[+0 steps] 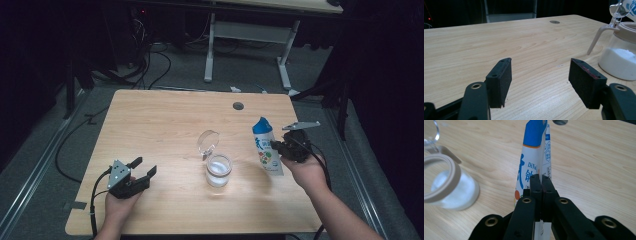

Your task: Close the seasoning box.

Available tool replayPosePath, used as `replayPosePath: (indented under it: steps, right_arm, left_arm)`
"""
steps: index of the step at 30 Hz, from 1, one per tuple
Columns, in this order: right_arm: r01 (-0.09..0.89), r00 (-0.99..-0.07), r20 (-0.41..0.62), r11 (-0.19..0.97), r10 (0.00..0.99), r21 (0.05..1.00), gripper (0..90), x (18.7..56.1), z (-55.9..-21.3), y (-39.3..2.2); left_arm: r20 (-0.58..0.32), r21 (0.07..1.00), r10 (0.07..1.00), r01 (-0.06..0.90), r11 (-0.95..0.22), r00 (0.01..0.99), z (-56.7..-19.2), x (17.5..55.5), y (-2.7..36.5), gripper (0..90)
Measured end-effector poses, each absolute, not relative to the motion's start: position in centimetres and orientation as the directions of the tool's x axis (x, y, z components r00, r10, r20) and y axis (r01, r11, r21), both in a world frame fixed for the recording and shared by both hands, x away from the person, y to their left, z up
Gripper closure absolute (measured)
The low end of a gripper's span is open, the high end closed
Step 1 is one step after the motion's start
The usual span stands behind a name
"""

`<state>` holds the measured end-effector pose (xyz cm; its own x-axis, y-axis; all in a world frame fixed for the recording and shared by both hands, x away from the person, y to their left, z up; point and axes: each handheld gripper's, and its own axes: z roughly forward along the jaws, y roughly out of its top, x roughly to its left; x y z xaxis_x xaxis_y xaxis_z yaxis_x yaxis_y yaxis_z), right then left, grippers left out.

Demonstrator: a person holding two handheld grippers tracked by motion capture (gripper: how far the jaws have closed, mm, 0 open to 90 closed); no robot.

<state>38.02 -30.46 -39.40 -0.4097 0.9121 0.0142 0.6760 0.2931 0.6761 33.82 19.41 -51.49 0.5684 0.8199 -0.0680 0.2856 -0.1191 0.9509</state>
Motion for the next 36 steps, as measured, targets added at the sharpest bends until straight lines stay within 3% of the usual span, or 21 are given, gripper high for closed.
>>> replayPosePath:
  steps: [11,36]
  right_arm:
    - [0.59,-0.397,-0.021,0.273,0.918,0.76,90.0,36.4,-41.5,-30.3]
    - [0.396,-0.323,0.071,0.066,0.944,0.916,90.0,33.8,-44.7,-32.4]
  left_arm:
    - [-0.069,0.946,0.825,0.298,-0.124,0.561,-51.6,33.8,19.8,35.2]
    - [-0.088,0.946,0.818,0.305,-0.11,0.568,-51.5,33.6,20.3,35.1]
